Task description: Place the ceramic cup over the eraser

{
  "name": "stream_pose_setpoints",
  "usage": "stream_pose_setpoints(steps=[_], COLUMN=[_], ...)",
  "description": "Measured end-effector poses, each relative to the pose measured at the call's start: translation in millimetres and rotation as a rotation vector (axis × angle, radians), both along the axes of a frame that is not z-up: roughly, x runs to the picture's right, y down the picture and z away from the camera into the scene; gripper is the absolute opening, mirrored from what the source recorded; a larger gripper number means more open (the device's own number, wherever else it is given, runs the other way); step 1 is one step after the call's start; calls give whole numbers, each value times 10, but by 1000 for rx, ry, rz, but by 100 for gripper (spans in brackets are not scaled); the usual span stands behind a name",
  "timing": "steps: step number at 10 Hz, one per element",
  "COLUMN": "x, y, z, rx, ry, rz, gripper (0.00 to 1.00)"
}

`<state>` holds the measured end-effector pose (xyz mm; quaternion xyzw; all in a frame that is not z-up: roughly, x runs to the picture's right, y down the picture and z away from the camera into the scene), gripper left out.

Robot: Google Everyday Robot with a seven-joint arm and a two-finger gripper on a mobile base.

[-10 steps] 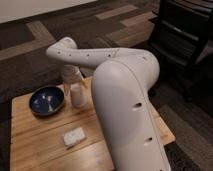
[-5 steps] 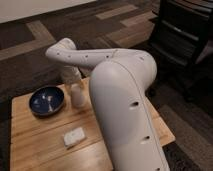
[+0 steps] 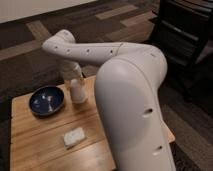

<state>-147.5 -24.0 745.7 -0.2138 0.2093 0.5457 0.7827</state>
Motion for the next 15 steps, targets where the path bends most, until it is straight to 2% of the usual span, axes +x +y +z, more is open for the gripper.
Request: stream_pose_setpoints(steps=[5,7,10,12,15], x=[395,582,1092,1260,1387], y=[-677,-805,-785,-717,-590], z=[-748,-984,-1247,-1297,-1223], rx=[130,161,168,160,129], ry=[46,73,152,179,185], rz=[43,98,248,294,337], gripper=[0,0,0,0,0])
